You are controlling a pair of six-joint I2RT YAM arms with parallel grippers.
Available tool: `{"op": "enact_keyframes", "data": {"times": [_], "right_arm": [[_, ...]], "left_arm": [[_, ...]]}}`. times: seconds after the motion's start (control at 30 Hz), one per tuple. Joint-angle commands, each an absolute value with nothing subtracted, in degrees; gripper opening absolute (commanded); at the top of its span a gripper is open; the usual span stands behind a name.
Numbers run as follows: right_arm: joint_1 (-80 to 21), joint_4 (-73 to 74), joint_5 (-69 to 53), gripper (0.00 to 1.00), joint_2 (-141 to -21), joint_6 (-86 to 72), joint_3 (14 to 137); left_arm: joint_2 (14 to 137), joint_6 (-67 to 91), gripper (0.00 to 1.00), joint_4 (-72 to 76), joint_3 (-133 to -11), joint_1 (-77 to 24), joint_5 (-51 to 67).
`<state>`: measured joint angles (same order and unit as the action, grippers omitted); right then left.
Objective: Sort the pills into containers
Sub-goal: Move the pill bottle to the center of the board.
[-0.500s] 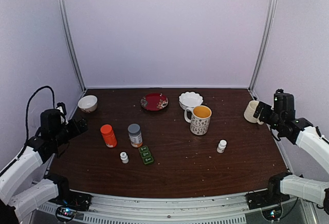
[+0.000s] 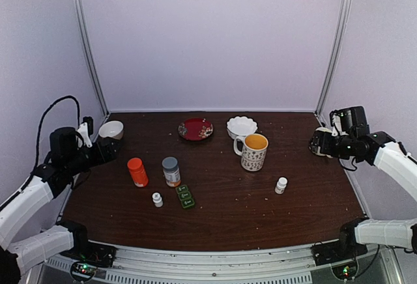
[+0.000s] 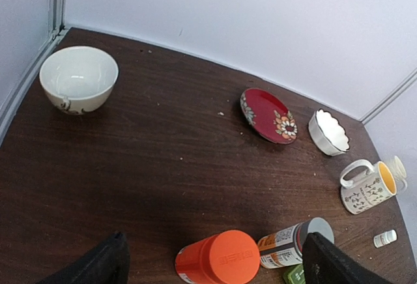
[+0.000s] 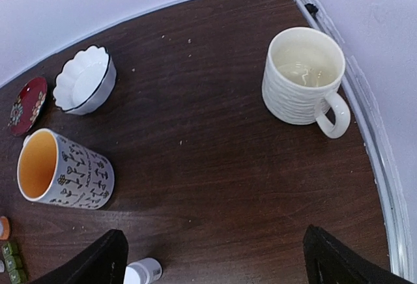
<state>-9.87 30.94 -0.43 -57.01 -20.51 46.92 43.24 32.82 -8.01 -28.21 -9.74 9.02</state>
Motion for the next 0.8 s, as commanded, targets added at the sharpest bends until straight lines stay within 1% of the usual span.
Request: {"op": "enact_keyframes", "data": {"times": [0.0,0.07,0.2,0.3,0.37,0.6,0.67,0.77], "right_arm": [[-13.38,34.96,-4.85,0.98,-56.65,-19.05,48.50],[-15.63,36.17,-4.52,0.98,-57.44,-19.20,48.84],[-21.12,37.74,-3.09,0.99,-58.62,-20.06,47.55],[-24.48,37.98,-2.56,0.99,-59.41,-21.54,46.15],[-27.07,37.24,-2.67,0.98,-60.20,-22.94,45.06],[-34.14,34.50,-1.75,0.94,-65.33,-26.10,43.09],[-34.84,34.13,-1.63,0.90,-66.84,-26.13,42.98],[-35.32,34.61,-0.86,0.78,-69.82,-25.05,43.98]], "left_arm": [[44.86,28.82,0.95,-7.80,-32.99,-12.86,9.77],[46.60,26.58,0.95,-10.46,-35.96,-17.27,4.81],[53.49,22.29,0.97,-17.91,-44.13,-29.25,-7.33],[59.16,21.37,0.98,-22.56,-49.56,-34.14,-12.56],[62.23,21.59,0.98,-23.35,-51.50,-35.57,-13.04],[68.30,23.68,0.98,-17.59,-50.74,-36.62,-7.98],[70.29,22.98,0.98,-17.45,-51.57,-37.54,-7.81],[73.38,21.05,0.98,-17.03,-52.34,-39.45,-7.84]]}}
